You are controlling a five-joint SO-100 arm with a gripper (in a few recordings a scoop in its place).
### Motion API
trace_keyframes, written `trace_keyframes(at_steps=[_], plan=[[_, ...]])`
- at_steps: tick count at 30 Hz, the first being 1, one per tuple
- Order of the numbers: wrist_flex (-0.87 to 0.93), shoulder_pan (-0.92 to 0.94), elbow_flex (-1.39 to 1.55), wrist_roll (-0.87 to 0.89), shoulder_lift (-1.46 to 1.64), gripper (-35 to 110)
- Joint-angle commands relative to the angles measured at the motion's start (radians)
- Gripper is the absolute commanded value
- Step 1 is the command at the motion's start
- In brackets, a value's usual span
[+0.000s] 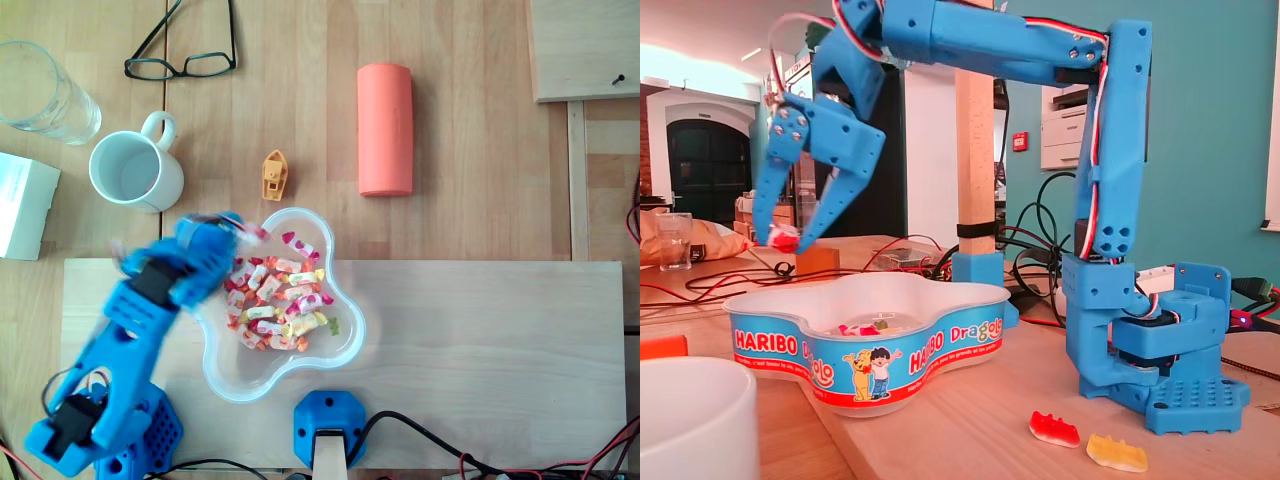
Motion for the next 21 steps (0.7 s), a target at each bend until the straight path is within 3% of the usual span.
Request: trace_keyframes(at_steps=[1, 13, 21], plan=[[0.009, -0.110, -0.049, 0.080, 0.031, -3], [0.006, -0.446, -0.043, 0.479, 0.026, -3], [-0.009, -0.555, -0.044, 0.561, -0.061, -3]])
